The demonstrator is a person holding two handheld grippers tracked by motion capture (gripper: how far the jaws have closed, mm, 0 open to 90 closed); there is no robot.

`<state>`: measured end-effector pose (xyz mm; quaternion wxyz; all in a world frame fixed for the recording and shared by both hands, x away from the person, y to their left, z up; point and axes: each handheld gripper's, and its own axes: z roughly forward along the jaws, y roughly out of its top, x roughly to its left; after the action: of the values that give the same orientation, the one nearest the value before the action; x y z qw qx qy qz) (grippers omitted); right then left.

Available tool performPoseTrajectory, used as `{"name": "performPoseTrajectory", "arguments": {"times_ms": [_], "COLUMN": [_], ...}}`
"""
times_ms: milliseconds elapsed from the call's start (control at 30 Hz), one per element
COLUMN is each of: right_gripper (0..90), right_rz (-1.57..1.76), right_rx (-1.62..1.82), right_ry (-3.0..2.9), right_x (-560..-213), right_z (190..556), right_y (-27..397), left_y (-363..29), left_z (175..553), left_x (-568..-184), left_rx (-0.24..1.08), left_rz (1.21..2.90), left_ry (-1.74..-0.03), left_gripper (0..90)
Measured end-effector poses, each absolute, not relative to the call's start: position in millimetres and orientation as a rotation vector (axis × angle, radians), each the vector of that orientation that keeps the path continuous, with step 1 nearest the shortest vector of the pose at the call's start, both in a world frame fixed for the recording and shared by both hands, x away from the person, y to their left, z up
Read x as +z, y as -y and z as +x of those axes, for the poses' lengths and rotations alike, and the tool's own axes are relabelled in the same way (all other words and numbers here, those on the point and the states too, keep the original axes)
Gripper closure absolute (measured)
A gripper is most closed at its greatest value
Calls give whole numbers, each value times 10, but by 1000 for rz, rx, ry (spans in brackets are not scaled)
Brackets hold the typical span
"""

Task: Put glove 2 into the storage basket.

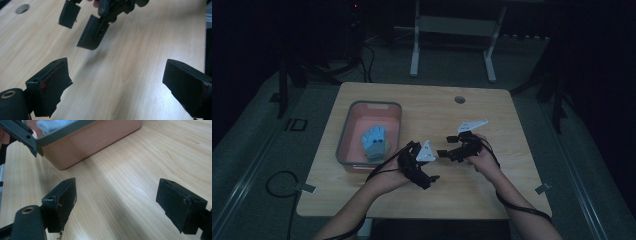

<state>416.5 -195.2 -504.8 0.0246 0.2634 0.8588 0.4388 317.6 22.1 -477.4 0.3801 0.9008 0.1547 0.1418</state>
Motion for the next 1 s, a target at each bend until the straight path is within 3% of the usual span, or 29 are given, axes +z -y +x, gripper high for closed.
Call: {"name": "performPoseTrajectory", "arguments": {"times_ms": [1000], "right_gripper": [167], "right_rz": [874], "right_rx": [1320], "right_ry": [-2710], "right_x": [-5488], "right_z": [3911], "right_y": [2172], "left_y": [107], "left_z": [3133], "left_x": [-5286], "left_rx": [214], "left_rz": [2305], "left_ry": [-298], "left_gripper": [74]}}
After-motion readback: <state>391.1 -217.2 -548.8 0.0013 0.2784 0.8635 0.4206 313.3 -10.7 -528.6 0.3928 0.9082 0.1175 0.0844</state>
